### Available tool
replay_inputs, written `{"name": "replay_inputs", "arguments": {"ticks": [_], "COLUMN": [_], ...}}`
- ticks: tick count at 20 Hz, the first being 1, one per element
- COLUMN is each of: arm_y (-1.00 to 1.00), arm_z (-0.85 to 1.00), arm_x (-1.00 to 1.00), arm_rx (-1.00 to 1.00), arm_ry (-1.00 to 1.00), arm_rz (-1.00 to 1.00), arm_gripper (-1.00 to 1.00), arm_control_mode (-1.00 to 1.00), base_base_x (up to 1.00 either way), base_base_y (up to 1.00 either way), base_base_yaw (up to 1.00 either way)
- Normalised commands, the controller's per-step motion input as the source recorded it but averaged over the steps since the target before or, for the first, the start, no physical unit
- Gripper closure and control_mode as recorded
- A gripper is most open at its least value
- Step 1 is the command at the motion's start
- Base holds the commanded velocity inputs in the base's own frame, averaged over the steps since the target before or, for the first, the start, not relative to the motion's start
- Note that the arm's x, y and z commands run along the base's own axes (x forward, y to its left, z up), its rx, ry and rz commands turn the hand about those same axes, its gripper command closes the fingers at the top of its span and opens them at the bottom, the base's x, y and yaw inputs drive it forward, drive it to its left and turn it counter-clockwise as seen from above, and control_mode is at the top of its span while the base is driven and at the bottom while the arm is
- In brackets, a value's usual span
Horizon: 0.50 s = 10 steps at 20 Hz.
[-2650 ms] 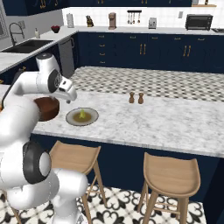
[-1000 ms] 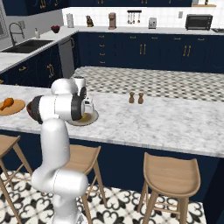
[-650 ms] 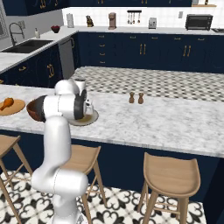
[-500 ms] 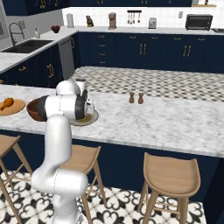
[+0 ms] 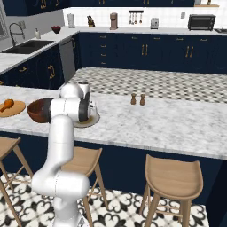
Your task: Pick the chicken drumstick and lemon wedge from their plates and place them in the bowl. Then put the bowl in the fridge.
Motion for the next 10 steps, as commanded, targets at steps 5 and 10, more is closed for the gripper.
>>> {"name": "replay_inputs", "arguments": {"ticks": [5, 10], "arm_y": [0.0, 0.06], "arm_z": [0.0, 0.41], "arm_x": [-0.03, -0.14], "arm_rx": [0.0, 0.0], "arm_ry": [0.0, -0.05], "arm_rz": [0.0, 0.03], "arm_gripper": [1.0, 1.0], "arm_control_mode": [-1.0, -1.0], "base_base_x": [0.0, 0.0], "base_base_y": [0.0, 0.0], "base_base_yaw": [0.0, 0.0]}}
